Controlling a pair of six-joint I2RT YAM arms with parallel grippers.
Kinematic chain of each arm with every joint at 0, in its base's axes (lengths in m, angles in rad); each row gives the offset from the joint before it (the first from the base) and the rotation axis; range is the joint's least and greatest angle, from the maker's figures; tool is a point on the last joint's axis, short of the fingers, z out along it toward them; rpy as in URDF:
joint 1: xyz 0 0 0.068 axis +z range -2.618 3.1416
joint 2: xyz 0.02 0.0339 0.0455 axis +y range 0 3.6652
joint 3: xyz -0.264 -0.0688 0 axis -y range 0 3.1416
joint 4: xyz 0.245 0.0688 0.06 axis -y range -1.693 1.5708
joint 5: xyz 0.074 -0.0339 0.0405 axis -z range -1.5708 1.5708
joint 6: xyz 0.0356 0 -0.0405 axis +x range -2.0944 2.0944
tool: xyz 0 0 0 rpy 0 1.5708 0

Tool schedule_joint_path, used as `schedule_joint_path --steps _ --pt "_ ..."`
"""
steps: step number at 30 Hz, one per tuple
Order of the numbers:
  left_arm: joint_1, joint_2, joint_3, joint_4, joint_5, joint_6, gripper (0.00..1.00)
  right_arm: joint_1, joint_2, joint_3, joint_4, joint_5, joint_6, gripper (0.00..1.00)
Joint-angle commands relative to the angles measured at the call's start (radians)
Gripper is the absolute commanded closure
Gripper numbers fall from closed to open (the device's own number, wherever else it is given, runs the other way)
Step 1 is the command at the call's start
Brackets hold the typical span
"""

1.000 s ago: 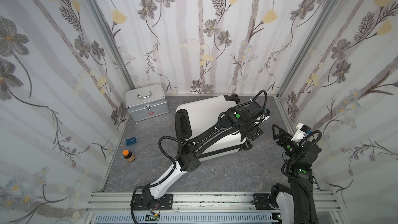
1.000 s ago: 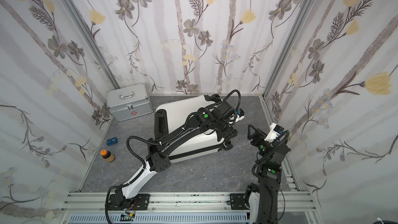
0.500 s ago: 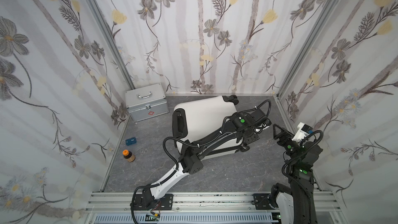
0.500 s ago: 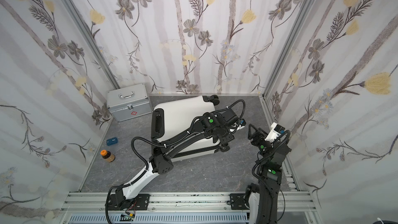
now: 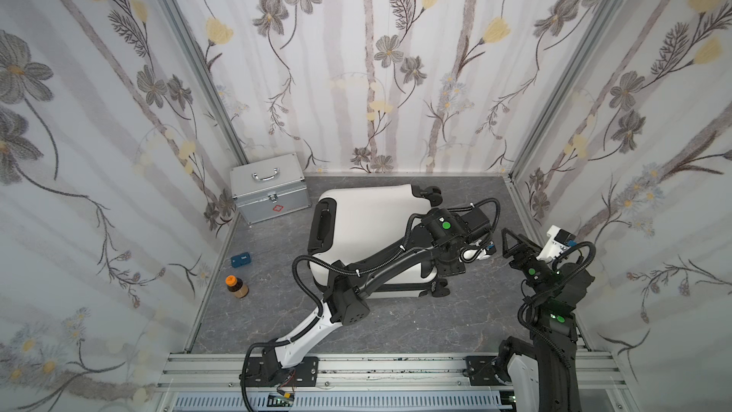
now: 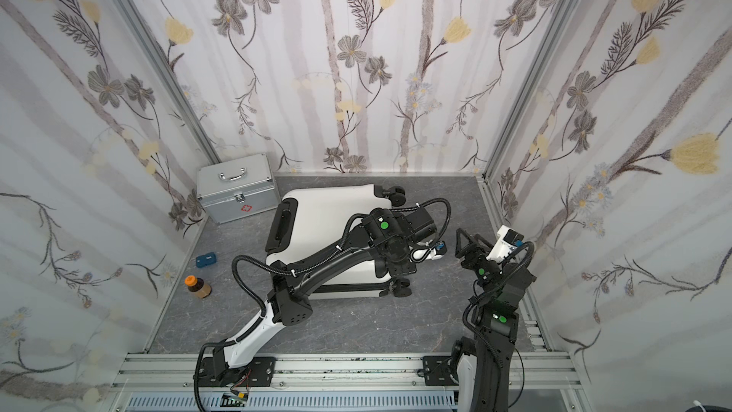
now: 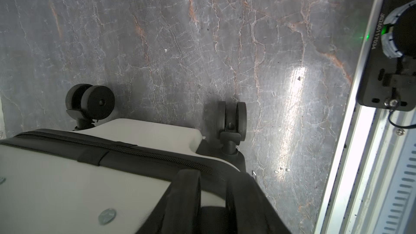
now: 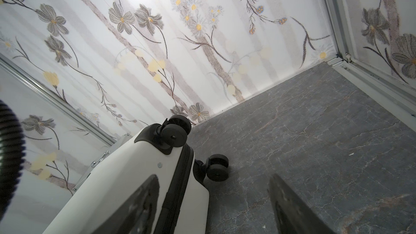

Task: Open the suitcase zippers
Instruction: Pick up the suitcase from the center of the board.

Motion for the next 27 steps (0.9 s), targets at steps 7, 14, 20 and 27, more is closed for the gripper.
schedule_joint_path --steps 7,14,20,27 --pt "0.088 -0.221 -0.065 0.153 0.139 -0.056 0.96 0.125 -0.008 -0.034 0.165 0.047 -0.067 0.26" --pt "0.188 -0.316 -0.145 0.272 0.207 -0.119 0.95 0.317 -0.068 -0.087 0.199 0.112 -0.287 0.29" --pt "0.212 -0.314 -0.136 0.280 0.223 -0.130 0.95 0.494 -0.193 -0.177 0.269 0.155 -0.533 0.38" --pt "0.215 -0.308 -0.137 0.276 0.234 -0.138 0.94 0.741 -0.162 -0.181 0.267 0.279 -0.811 0.47"
